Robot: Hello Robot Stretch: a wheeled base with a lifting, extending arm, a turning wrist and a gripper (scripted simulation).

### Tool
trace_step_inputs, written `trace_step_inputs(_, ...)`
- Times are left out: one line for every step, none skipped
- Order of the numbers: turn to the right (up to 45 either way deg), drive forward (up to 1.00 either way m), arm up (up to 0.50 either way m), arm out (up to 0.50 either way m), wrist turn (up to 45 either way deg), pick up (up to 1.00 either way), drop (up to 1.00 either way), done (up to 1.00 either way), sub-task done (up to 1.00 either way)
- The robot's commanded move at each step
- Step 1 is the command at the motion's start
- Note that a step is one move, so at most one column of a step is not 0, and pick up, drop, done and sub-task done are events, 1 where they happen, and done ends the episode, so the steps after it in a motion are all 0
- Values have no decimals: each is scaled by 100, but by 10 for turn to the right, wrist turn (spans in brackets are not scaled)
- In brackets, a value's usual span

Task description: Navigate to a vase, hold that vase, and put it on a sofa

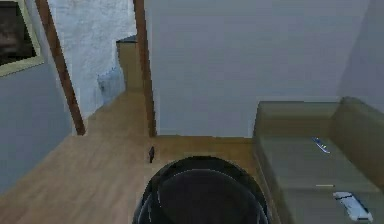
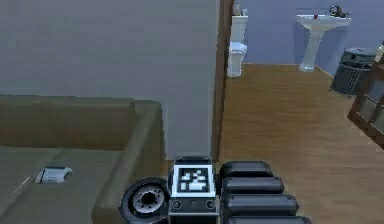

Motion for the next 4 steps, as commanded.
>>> trace_step_inputs(0, 100, 0, 0, 0, 0, 0, 0, 0)
trace_step_inputs(-450, 0, 0, 0, 0, 0, 0, 0, 0)
trace_step_inputs(-390, 0, 0, 0, 0, 0, 0, 0, 0)
trace_step_inputs(450, 0, 0, 0, 0, 0, 0, 0, 0)
